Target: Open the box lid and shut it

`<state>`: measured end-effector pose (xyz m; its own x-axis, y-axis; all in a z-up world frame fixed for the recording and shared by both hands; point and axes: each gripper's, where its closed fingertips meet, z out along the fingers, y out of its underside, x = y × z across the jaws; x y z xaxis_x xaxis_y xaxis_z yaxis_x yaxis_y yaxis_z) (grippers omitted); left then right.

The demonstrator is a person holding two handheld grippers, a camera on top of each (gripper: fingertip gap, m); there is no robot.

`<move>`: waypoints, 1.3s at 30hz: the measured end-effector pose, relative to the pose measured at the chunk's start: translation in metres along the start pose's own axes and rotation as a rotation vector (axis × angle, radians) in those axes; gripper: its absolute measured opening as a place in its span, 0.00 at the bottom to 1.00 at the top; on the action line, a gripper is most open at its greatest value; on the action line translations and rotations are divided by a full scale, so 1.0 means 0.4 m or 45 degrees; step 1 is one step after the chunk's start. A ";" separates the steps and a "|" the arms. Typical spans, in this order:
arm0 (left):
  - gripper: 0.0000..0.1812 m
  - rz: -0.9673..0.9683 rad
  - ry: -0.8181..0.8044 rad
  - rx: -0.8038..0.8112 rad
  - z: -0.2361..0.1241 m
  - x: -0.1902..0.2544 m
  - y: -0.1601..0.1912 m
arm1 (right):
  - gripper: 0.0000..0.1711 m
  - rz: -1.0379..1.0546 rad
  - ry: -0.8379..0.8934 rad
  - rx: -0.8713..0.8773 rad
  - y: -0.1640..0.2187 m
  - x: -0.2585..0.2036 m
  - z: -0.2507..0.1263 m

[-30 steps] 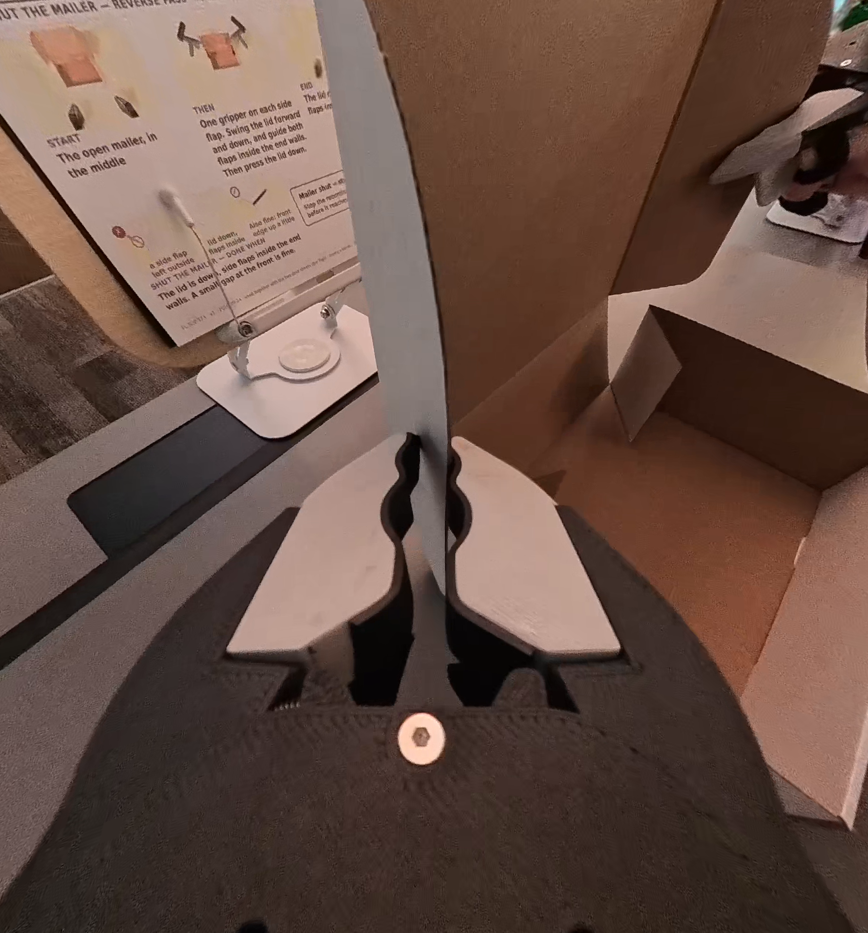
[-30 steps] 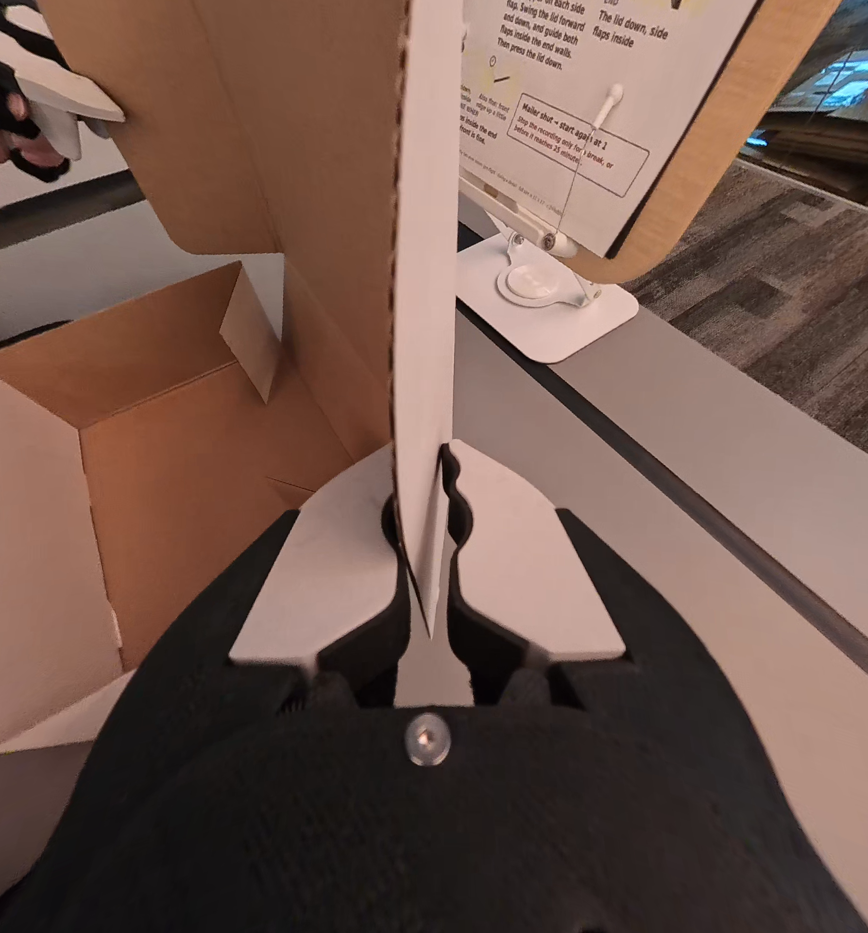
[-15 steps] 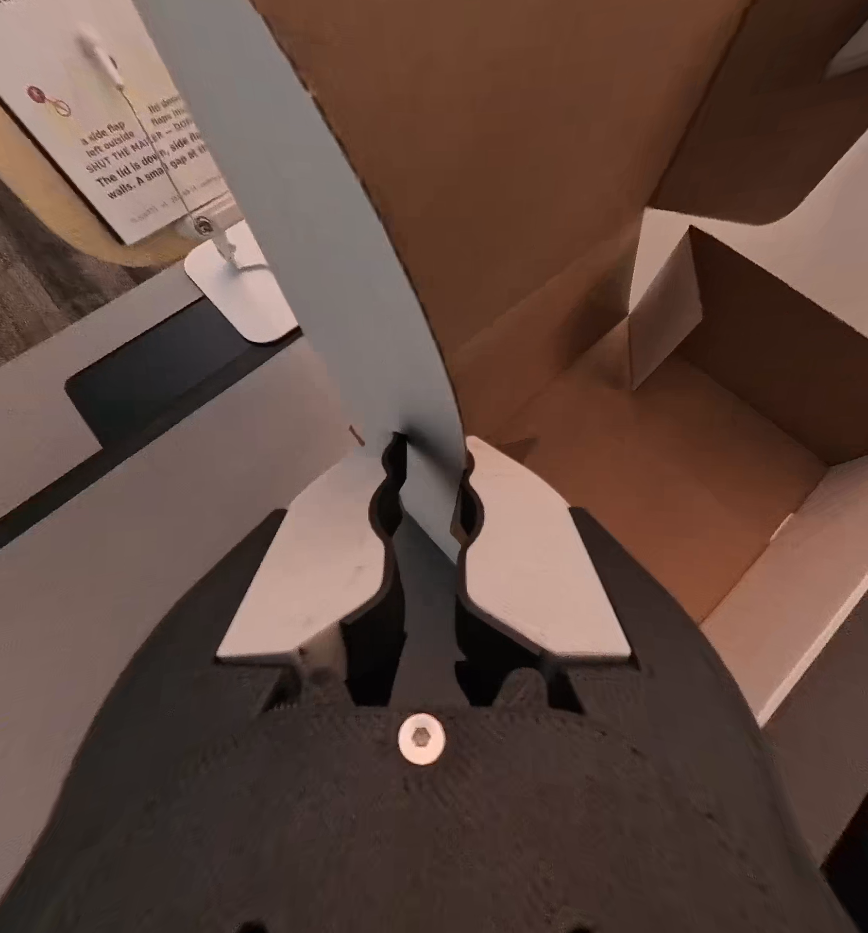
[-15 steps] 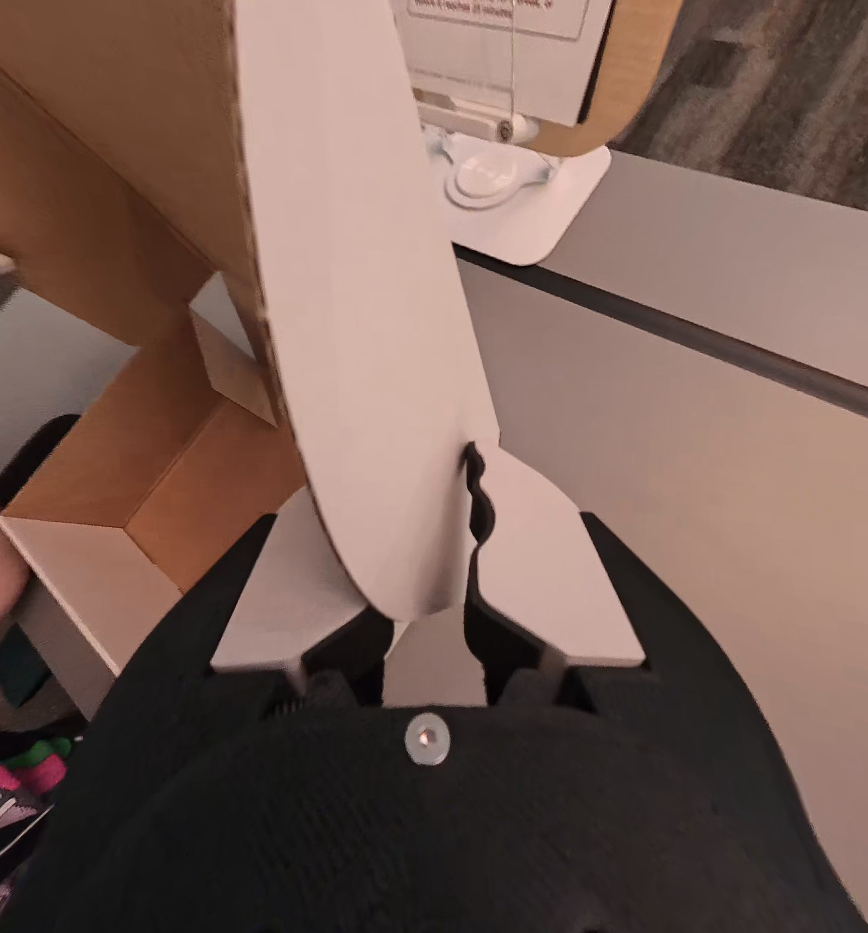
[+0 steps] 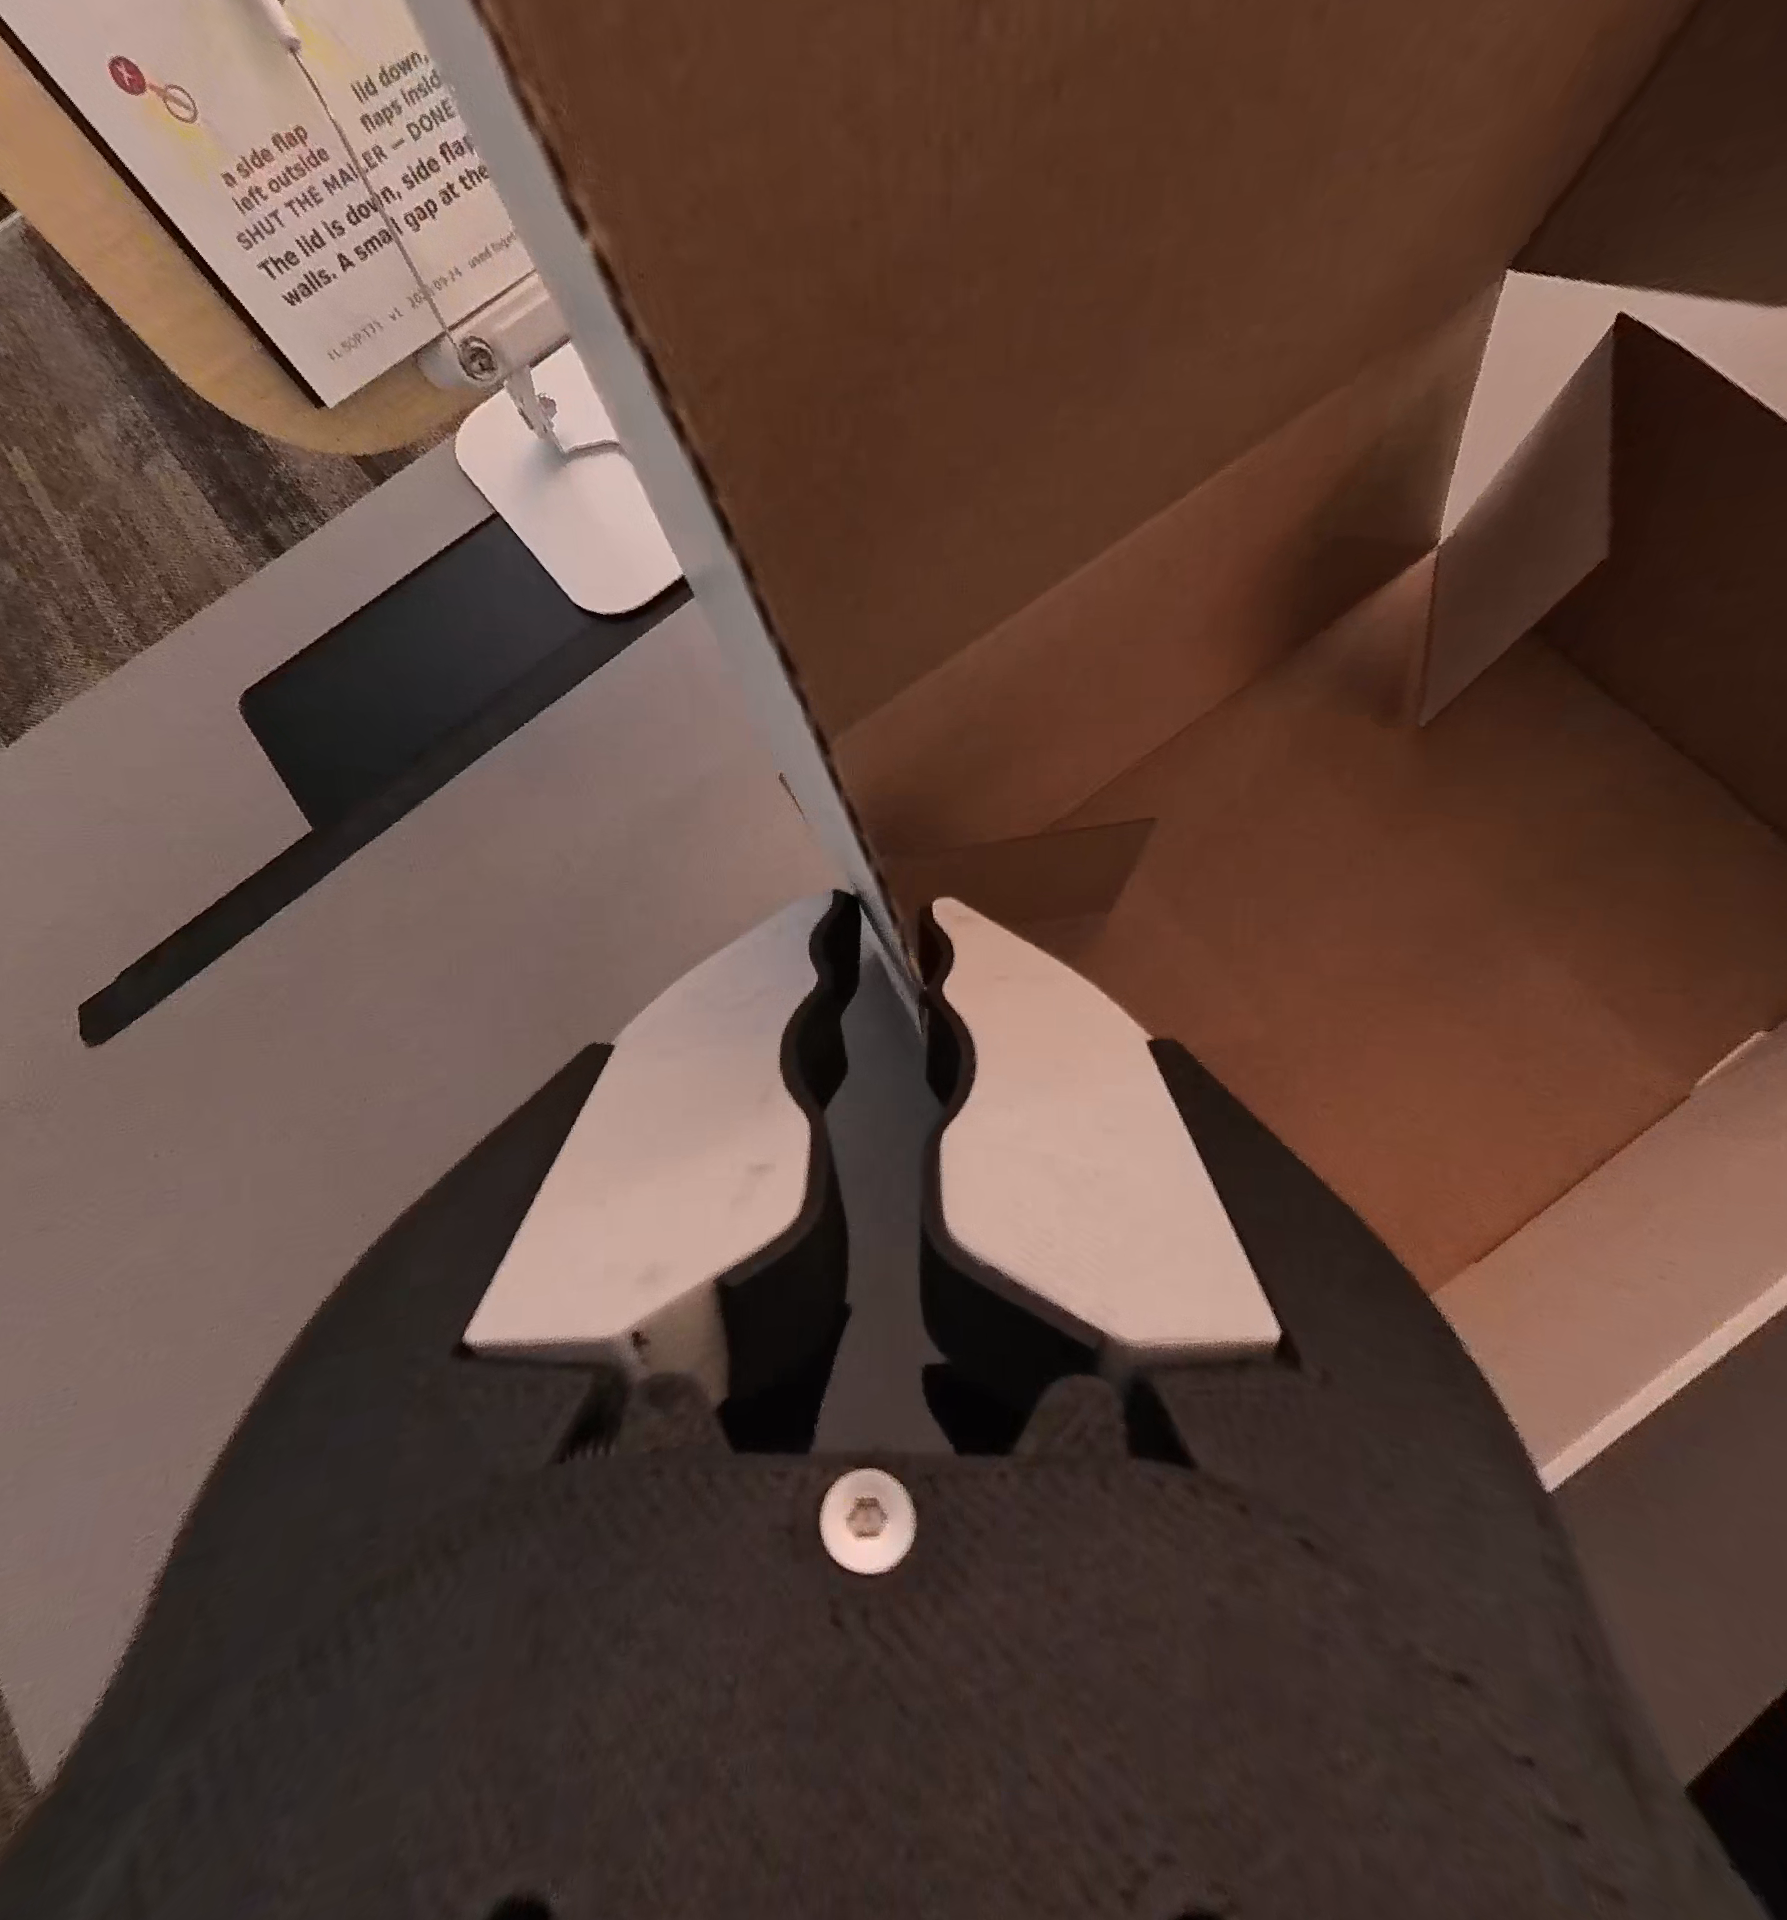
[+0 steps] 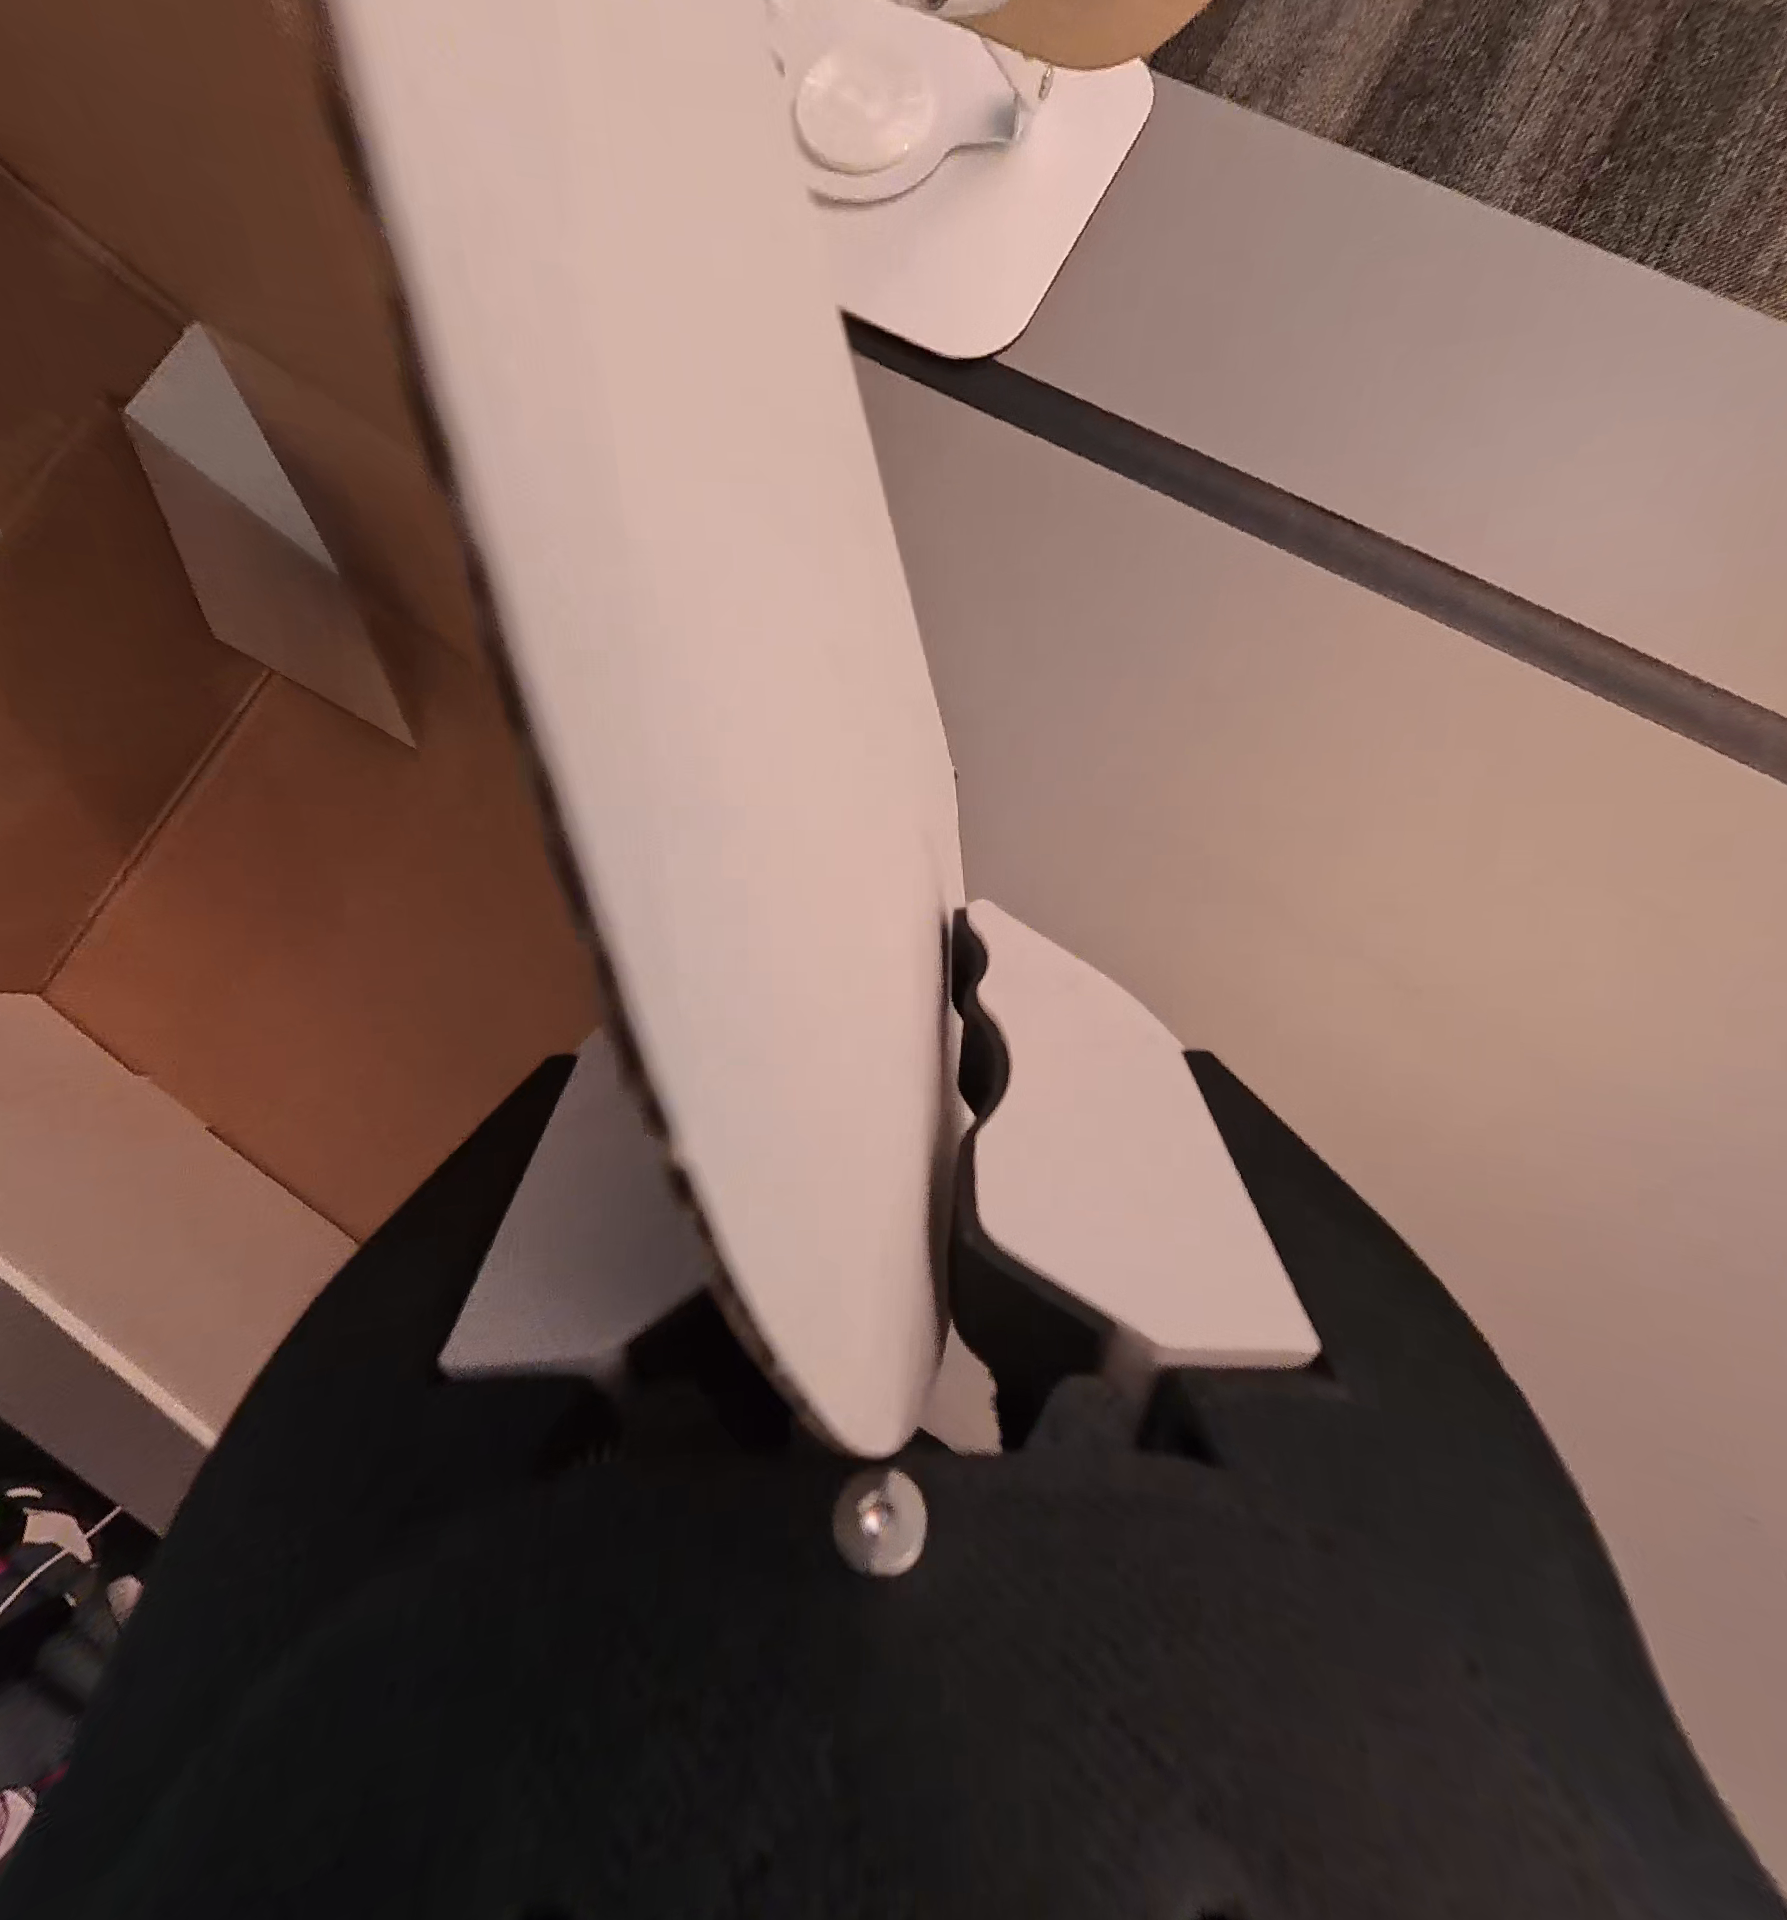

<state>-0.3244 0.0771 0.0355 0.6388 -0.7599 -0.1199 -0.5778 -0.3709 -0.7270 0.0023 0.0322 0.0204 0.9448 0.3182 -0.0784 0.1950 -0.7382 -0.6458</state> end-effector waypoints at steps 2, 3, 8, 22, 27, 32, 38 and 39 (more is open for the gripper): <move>0.06 0.004 0.013 -0.043 0.005 0.004 0.014 | 0.16 -0.002 0.014 -0.016 0.007 0.012 -0.002; 0.07 0.006 0.024 -0.068 0.008 0.007 0.021 | 0.18 -0.009 0.021 -0.018 0.009 0.017 -0.005; 0.22 -0.033 0.084 -0.040 -0.009 0.015 0.014 | 0.25 -0.053 0.009 0.068 -0.012 0.016 -0.034; 0.37 -0.176 -0.009 0.655 -0.334 -0.081 -0.044 | 0.42 -0.409 0.198 0.859 -0.138 0.010 -0.328; 0.45 -0.068 -0.141 1.048 -0.472 -0.159 -0.041 | 0.45 -0.538 0.419 1.375 -0.150 0.042 -0.509; 0.45 0.240 0.013 1.299 -0.456 -0.156 0.018 | 0.40 -0.660 0.369 1.567 -0.101 0.088 -0.544; 0.44 0.099 0.174 1.207 -0.379 -0.180 0.020 | 0.41 -0.553 0.133 1.481 -0.075 0.146 -0.456; 0.44 0.129 0.173 1.179 -0.368 -0.170 0.018 | 0.41 -0.560 0.113 1.488 -0.076 0.139 -0.456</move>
<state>-0.4467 0.0474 0.1382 0.5088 -0.8430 -0.1747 0.0437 0.2280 -0.9727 0.0968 -0.0362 0.1744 0.8822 0.3288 0.3370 0.1912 0.4037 -0.8947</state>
